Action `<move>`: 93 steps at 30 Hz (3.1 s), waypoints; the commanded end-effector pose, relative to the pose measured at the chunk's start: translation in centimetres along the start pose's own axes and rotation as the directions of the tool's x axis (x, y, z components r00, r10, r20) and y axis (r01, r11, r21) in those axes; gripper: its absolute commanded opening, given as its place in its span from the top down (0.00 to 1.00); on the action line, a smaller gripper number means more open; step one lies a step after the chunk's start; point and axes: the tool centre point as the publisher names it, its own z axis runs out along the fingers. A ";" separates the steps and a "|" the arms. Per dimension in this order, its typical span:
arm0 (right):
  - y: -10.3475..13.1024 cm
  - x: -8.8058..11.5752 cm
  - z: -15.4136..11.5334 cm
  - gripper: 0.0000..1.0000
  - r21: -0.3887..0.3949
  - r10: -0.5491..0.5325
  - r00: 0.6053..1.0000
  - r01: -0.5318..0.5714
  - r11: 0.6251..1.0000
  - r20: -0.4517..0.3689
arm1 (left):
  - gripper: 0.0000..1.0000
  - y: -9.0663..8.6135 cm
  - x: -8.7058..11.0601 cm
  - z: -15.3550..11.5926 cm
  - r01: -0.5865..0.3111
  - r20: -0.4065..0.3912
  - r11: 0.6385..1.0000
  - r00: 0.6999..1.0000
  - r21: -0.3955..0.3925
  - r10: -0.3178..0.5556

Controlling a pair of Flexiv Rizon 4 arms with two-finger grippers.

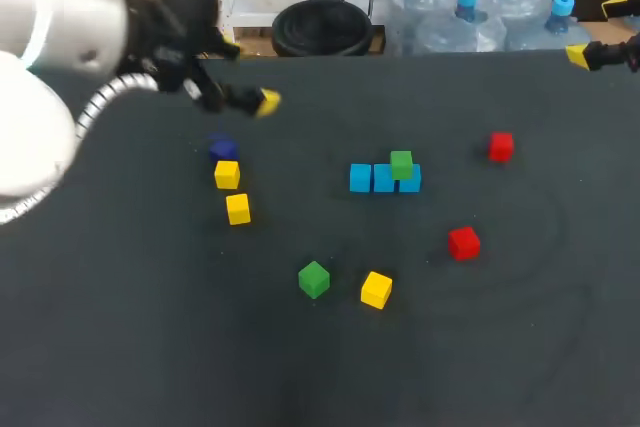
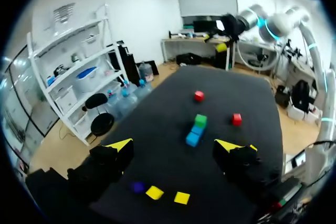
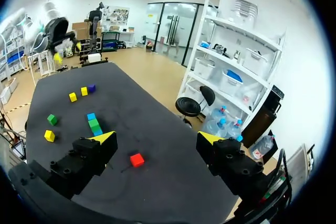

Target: Place the blue cubes, place green cubes on the blue cubes, place the yellow cubes on the green cubes, then place the red cubes on the yellow cubes, and place purple cube on the red cubes.

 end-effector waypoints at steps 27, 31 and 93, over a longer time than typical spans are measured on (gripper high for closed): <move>0.0 0.0 0.0 0.00 -0.001 0.000 1.000 0.000 1.000 0.000 | 0.00 -12.7 11.3 4.7 0.126 -0.747 0.740 0.206 0.661 0.632; 0.0 0.0 0.0 0.00 -0.001 0.000 1.000 0.000 1.000 0.000 | 0.00 -13.2 12.7 4.5 -0.021 -0.740 0.754 0.175 0.657 0.649; 0.0 0.0 0.0 0.00 -0.001 0.000 1.000 0.000 1.000 0.000 | 0.00 -16.2 11.9 7.6 0.176 -0.688 0.974 0.725 0.141 -0.031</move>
